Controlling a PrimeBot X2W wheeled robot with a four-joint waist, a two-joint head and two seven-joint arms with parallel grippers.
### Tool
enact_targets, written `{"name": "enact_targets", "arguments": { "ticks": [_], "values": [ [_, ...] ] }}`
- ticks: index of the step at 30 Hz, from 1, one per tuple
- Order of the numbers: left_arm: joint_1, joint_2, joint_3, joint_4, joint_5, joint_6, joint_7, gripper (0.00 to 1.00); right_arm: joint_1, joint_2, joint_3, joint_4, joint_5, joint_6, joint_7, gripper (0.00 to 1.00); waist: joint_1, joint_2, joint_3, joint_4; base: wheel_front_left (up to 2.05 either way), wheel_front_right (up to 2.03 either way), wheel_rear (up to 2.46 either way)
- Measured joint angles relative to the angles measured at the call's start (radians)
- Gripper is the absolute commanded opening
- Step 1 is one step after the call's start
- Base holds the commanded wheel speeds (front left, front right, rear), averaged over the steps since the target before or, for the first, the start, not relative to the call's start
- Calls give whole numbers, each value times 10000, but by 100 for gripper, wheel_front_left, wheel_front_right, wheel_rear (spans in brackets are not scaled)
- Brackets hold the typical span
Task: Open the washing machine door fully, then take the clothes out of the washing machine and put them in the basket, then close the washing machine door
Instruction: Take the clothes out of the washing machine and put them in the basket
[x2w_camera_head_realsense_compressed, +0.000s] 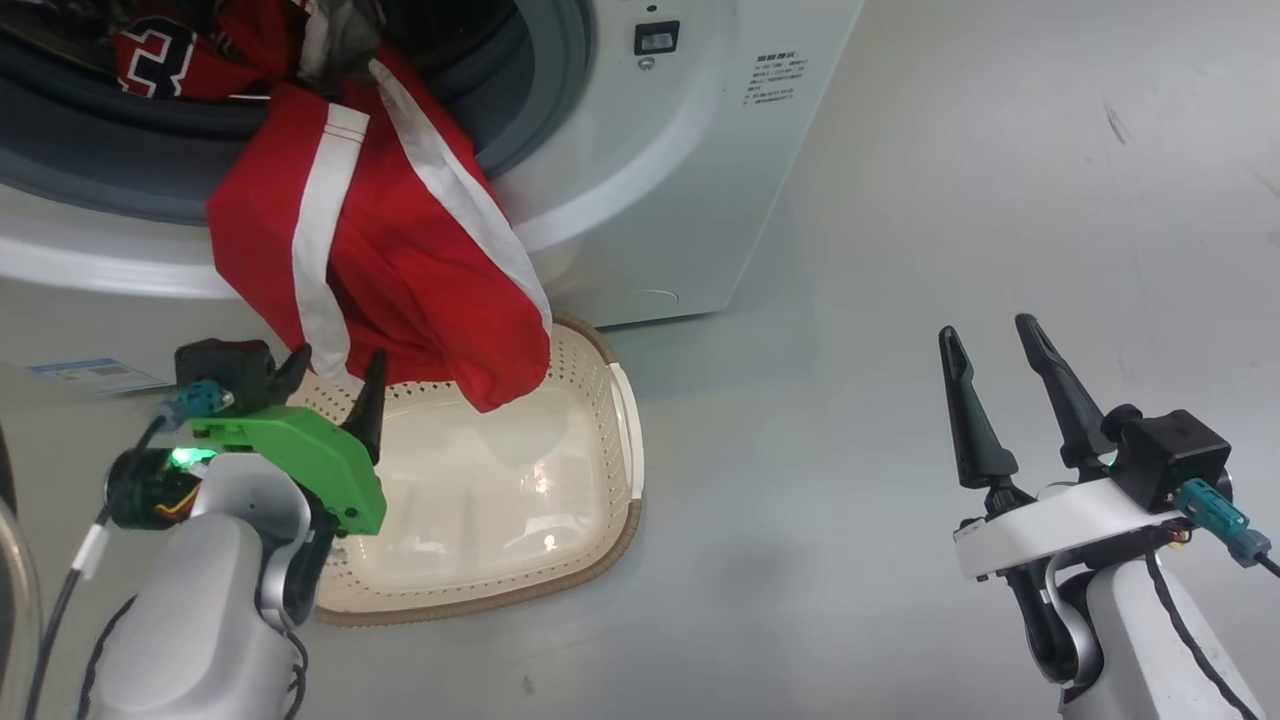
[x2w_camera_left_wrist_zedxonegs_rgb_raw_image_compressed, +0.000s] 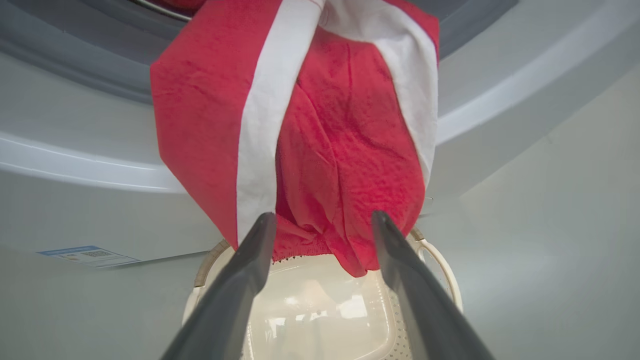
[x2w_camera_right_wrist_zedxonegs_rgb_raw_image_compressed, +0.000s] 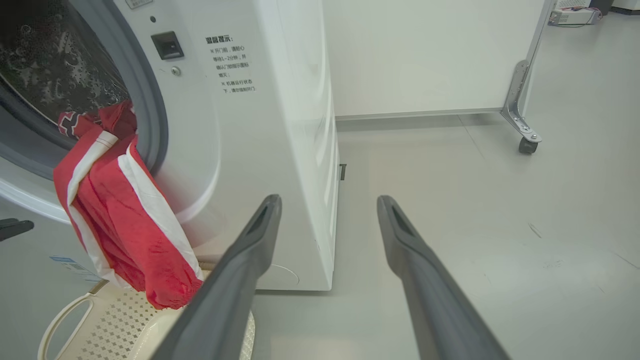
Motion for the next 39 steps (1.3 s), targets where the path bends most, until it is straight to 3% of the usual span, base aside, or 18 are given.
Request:
{"name": "enact_targets", "arguments": {
  "ticks": [17, 28, 29, 30, 31, 32, 33, 39],
  "values": [
    [-2221, 610, 798, 1755, -349, -52, 859, 100, -478, 117, 123, 245, 79, 94, -150, 100, 0, 0, 990, -985, 0, 0, 0],
    [-2842, 516, 853, 2466, -675, -301, 819, 100, -549, 130, 113, 474, 117, 128, -201, 100, 0, 0, 1114, -1094, 0, 0, 0],
    [-2888, 479, 857, 2508, -681, -313, 759, 84, -580, 134, 113, 491, 134, 134, -224, 100, 0, 0, 1120, -1097, 0, 0, 0],
    [-2931, 447, 855, 2550, -681, -318, 752, 84, -616, 140, 113, 502, 140, 136, -226, 100, 0, 0, 1126, -1101, 0, 0, 0],
    [-2969, 426, 848, 2602, -681, -347, 750, 56, -640, 142, 113, 506, 155, 136, -240, 100, 0, 0, 1133, -1104, 0, 0, 0],
    [-2998, 414, 844, 2663, -681, -393, 740, 37, -650, 146, 113, 514, 171, 136, -267, 100, 0, 0, 1139, -1107, 0, 0, 0],
    [-3033, 412, 834, 2740, -681, -393, 740, 0, -655, 148, 113, 531, 180, 138, -267, 100, 0, 0, 1145, -1111, 0, 0, 0],
    [-3112, 428, 790, 3062, -658, -403, 512, 0, -695, 165, 100, 616, 219, 171, -280, 100, 0, 0, 1175, -1110, 0, 0, 0]
  ]
}}
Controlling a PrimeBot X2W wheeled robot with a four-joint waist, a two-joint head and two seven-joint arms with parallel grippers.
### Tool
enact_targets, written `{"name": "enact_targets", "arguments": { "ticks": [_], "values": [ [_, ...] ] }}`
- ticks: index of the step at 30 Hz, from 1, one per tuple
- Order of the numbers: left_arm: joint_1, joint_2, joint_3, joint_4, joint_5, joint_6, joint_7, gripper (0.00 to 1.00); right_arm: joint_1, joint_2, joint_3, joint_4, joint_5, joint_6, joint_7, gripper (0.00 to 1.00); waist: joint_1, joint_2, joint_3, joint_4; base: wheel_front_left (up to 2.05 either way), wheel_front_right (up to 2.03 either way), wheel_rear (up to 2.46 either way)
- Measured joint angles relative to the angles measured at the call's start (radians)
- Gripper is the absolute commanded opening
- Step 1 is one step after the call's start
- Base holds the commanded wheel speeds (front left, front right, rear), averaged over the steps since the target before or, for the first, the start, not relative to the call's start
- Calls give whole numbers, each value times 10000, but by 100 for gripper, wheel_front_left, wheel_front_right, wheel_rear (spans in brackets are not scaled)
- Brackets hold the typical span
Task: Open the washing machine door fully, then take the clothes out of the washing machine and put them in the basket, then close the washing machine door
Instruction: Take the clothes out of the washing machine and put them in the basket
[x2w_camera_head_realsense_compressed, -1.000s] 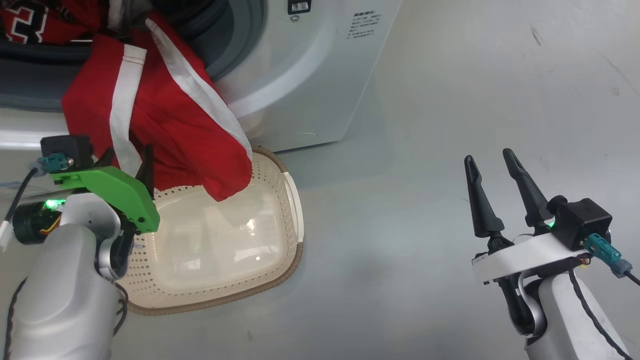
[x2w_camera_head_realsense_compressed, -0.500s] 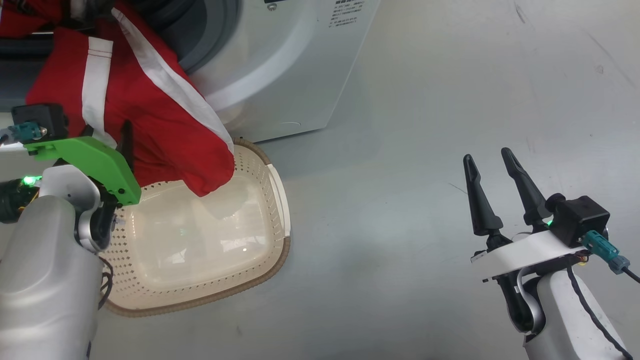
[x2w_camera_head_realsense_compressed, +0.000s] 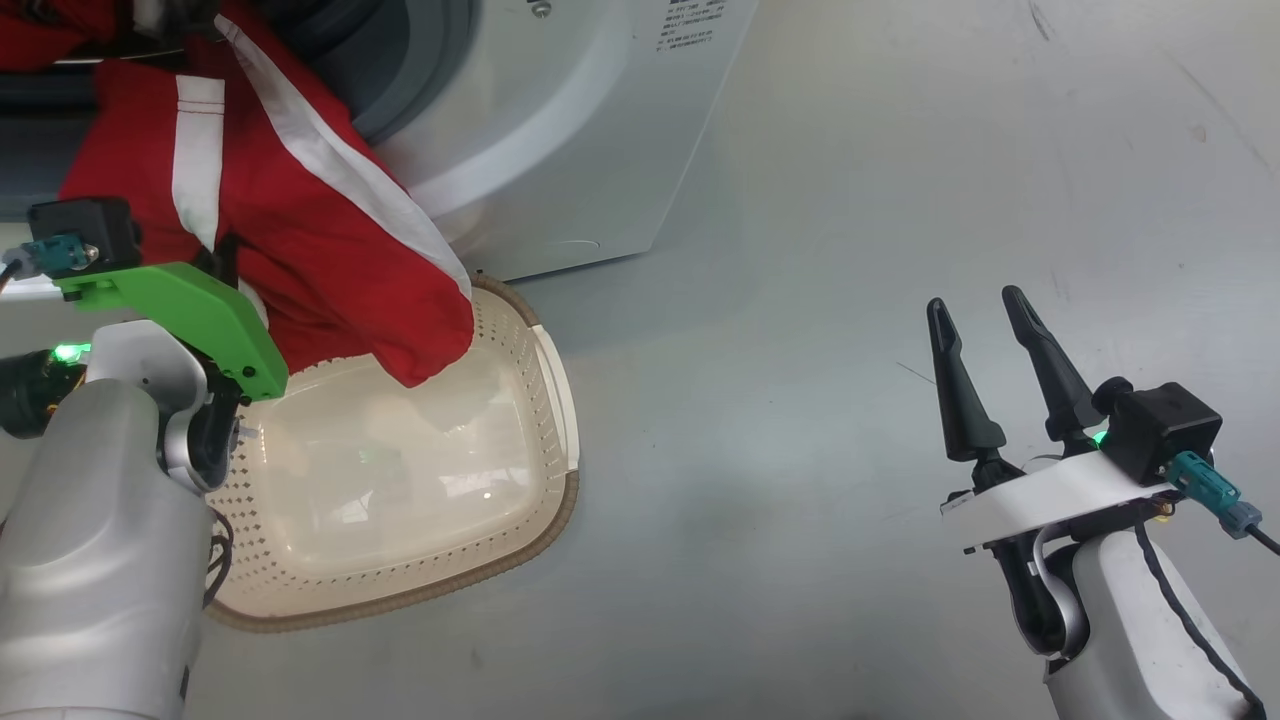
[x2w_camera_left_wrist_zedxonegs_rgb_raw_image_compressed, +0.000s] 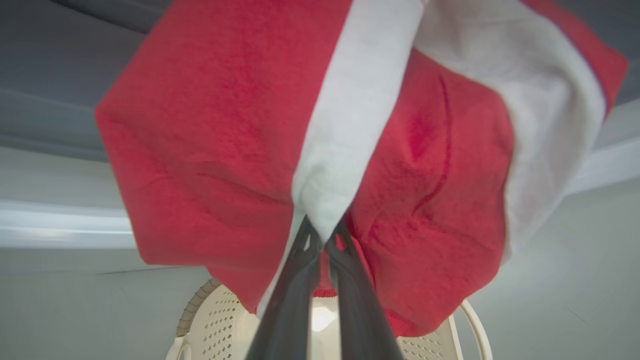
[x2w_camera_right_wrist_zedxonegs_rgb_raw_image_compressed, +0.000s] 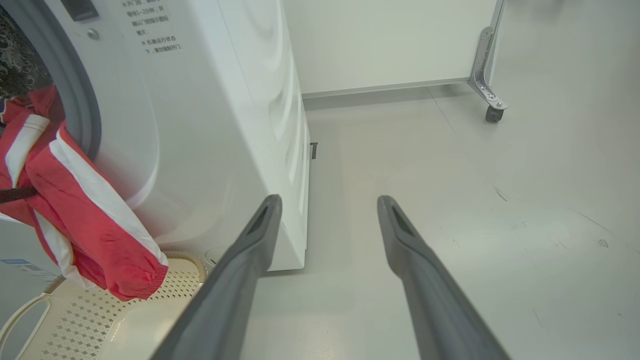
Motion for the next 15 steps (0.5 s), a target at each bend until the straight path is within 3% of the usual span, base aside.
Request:
{"name": "enact_targets", "arguments": {
  "ticks": [15],
  "values": [
    [314, -247, -173, 4, 293, -79, -1979, 0, -48, -67, -247, 153, 15, -4, -75, 100, 0, 0, -148, 505, 0, 0, 0]
  ]
}}
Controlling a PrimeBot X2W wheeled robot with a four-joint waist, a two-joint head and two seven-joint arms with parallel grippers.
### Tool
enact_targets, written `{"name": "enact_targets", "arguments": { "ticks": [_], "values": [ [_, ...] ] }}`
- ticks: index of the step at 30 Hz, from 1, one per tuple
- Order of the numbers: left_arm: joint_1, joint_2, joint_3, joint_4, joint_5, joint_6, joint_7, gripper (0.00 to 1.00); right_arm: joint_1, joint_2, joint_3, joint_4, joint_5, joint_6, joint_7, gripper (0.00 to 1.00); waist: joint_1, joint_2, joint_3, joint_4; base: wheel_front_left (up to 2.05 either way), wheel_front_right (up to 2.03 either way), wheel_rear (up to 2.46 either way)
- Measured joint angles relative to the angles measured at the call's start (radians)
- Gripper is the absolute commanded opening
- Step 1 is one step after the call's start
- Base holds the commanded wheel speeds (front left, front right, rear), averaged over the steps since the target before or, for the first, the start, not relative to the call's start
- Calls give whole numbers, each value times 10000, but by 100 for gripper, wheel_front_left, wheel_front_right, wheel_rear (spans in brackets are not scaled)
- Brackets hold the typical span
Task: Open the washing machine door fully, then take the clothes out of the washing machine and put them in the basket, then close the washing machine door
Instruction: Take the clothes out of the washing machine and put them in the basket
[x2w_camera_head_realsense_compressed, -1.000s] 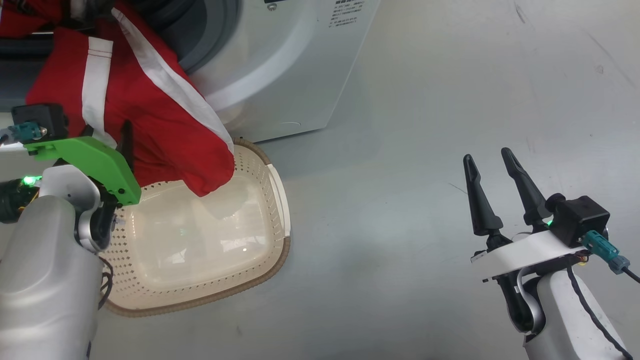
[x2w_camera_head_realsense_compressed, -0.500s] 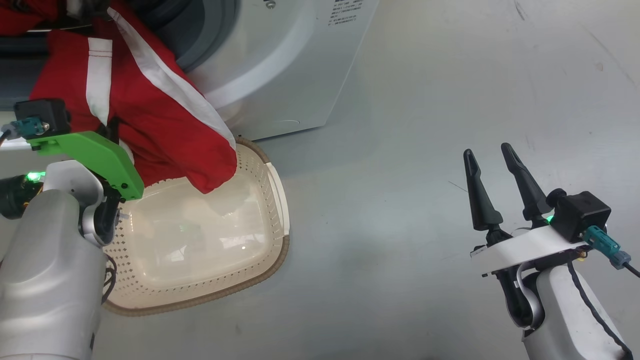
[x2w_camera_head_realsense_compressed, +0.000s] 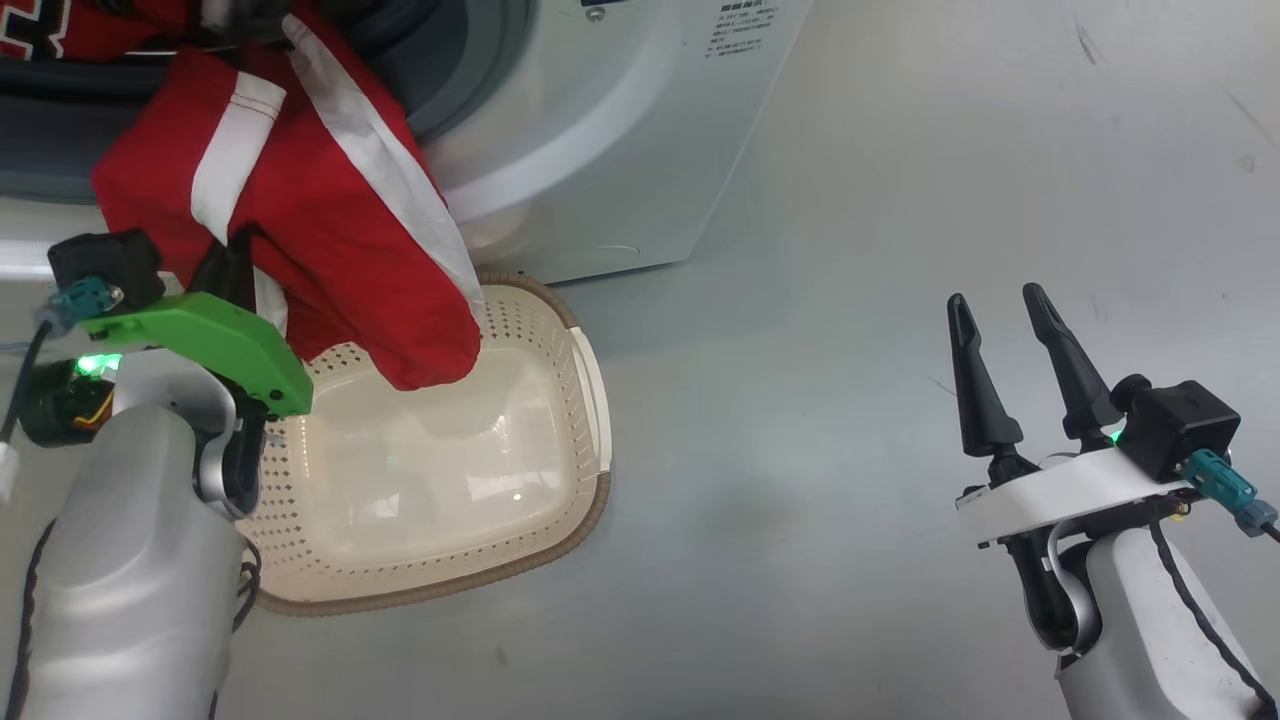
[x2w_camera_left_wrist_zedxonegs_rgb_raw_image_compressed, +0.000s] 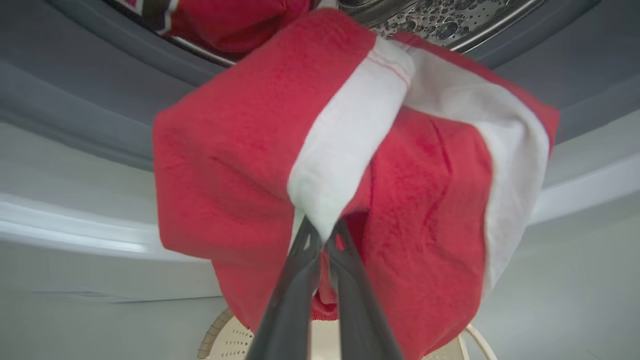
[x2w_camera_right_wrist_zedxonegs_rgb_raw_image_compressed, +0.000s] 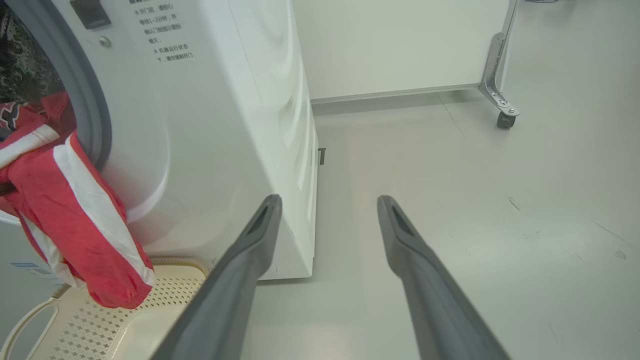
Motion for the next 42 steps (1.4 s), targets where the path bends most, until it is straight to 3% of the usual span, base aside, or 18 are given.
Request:
{"name": "enact_targets", "arguments": {
  "ticks": [14, 32, 42],
  "values": [
    [1188, -90, -73, -1229, 562, 102, -1990, 0, 26, 10, -163, 249, -6, -6, -13, 100, 0, 0, -601, 436, 0, 0, 0],
    [2847, -428, -545, -3647, 1114, 360, -2180, 0, 382, -211, -245, 244, -36, -88, -46, 100, 0, 0, -1296, 1257, 0, 0, 0],
    [4122, -518, -1091, -3760, 1116, 366, -1985, 0, 387, -203, -104, 219, -48, -77, -46, 100, 0, 0, -1414, 1313, 0, 0, 0]
  ]
}}
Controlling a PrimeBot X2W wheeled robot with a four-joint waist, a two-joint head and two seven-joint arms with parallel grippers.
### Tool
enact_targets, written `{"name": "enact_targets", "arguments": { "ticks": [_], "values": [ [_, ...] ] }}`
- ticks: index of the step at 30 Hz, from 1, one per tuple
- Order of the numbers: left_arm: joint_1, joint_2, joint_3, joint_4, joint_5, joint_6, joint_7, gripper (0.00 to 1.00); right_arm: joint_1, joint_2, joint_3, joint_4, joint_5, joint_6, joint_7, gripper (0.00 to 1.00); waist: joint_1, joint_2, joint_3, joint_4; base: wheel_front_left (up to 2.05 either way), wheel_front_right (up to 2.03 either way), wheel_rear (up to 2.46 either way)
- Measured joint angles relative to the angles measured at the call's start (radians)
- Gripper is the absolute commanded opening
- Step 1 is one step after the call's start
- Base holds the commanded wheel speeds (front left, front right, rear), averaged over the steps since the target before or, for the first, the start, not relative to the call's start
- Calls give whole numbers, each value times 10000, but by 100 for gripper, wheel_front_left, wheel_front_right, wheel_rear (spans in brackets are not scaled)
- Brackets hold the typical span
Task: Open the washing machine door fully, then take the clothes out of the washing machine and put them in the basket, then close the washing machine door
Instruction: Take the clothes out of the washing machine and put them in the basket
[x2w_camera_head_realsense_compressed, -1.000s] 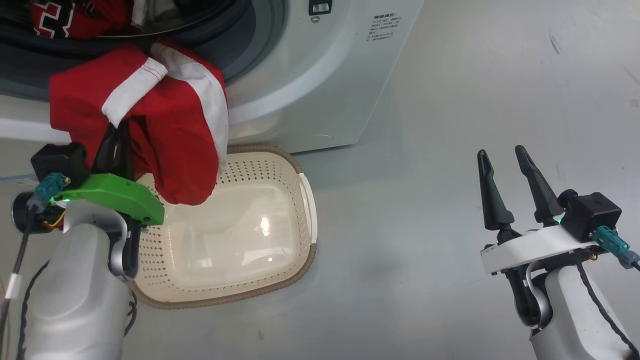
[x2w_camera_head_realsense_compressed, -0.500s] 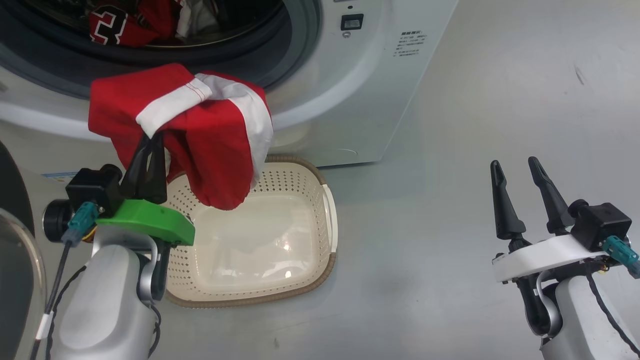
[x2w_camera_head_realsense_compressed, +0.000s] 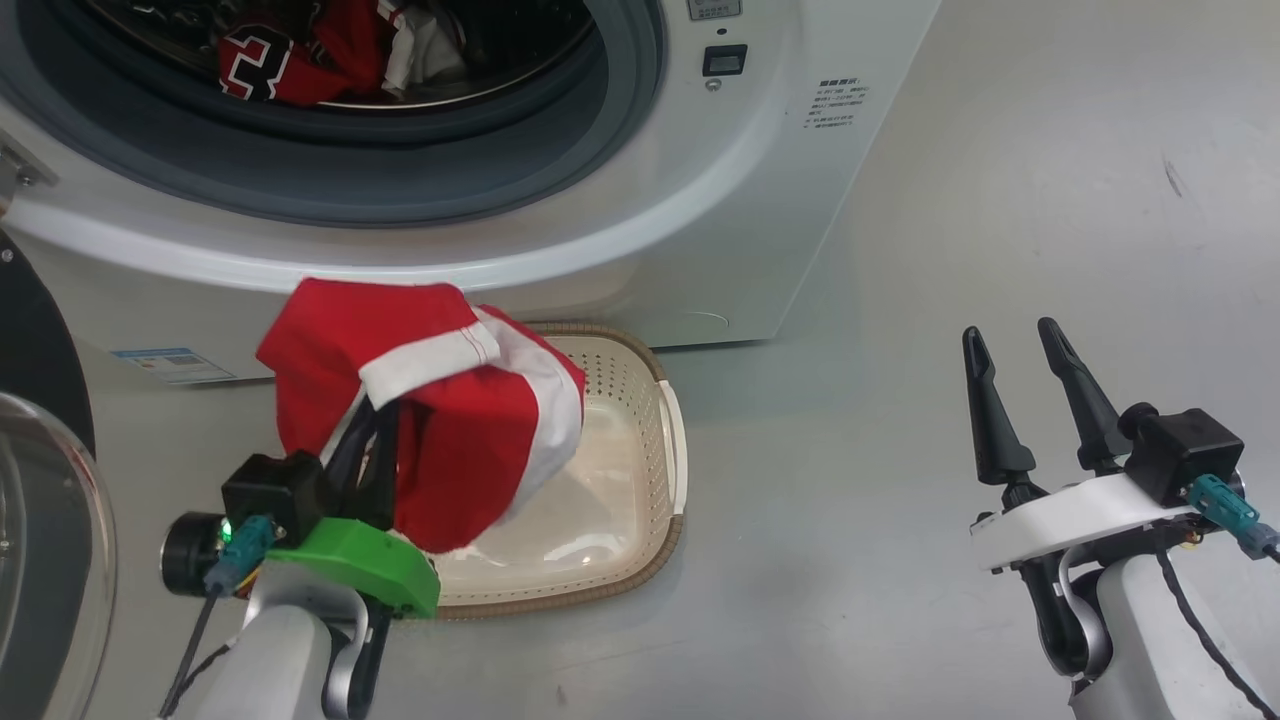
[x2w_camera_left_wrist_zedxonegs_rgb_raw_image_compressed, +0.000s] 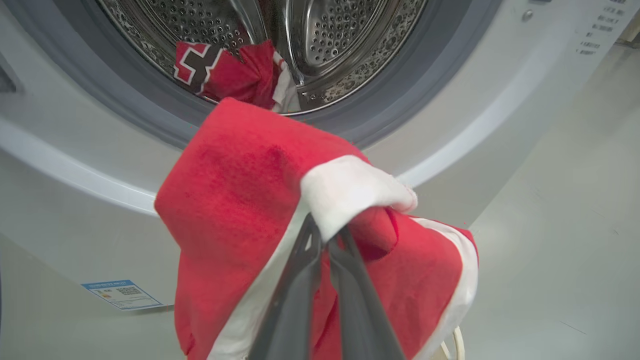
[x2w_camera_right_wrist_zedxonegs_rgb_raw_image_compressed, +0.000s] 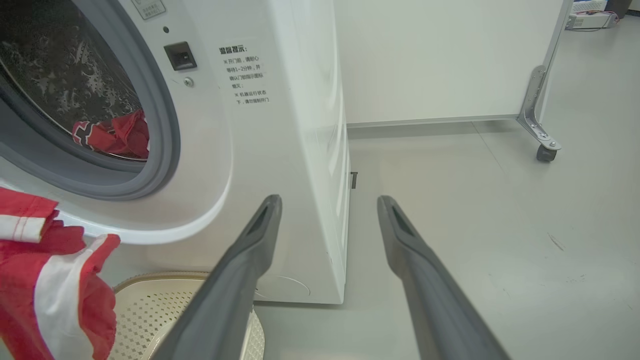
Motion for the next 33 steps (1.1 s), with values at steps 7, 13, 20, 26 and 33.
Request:
{"name": "enact_targets", "arguments": {
  "ticks": [7, 13, 20, 26, 33],
  "values": [
    [314, -17, -209, 405, -115, -12, 552, 0, 0, 65, 190, -111, 0, 15, 4, 100, 0, 0, 130, -209, 0, 0, 0],
    [211, -15, -309, 1141, -130, -31, 1085, 0, -13, 88, 211, -263, 0, 27, 6, 100, 0, 0, 437, -405, 0, 0, 0],
    [-624, -17, -431, 2144, -142, -71, 1749, 0, -124, 128, 263, -362, 2, 35, 6, 100, 0, 0, 873, -674, 0, 0, 0],
    [-1429, -69, -477, 3233, -144, -69, 2387, 0, -310, 161, 270, -412, 2, 44, 6, 100, 0, 0, 1264, -876, 0, 0, 0],
    [-2192, -115, -382, 4286, -161, 75, 2803, 0, -551, 217, 343, -435, 12, 86, 6, 100, 0, 0, 1646, -1088, 0, 0, 0]
  ]
}}
